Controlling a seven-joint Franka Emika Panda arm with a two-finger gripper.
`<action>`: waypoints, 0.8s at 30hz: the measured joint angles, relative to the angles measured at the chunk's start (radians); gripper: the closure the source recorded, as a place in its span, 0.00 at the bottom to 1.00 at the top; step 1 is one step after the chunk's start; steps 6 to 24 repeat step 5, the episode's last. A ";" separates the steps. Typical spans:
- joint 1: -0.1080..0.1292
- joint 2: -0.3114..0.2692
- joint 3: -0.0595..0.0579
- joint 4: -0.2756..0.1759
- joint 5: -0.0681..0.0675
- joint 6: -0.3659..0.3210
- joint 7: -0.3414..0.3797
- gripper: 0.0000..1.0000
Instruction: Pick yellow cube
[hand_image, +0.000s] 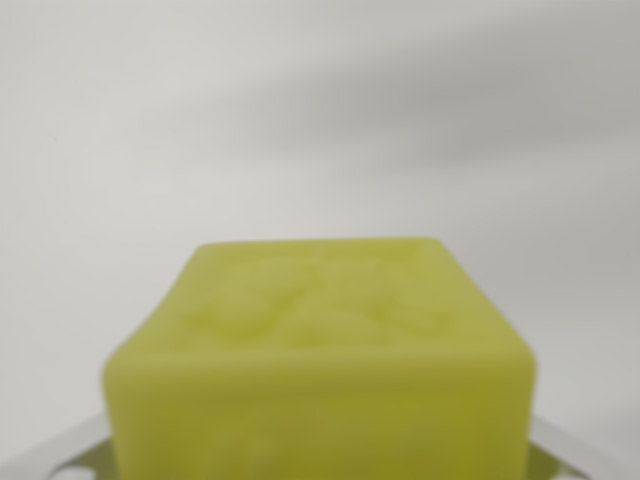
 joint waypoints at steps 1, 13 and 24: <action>0.000 0.000 0.000 0.000 0.000 0.000 0.000 1.00; 0.000 0.000 0.000 0.000 0.000 0.000 0.000 1.00; 0.000 0.000 0.000 0.000 0.000 0.000 0.000 1.00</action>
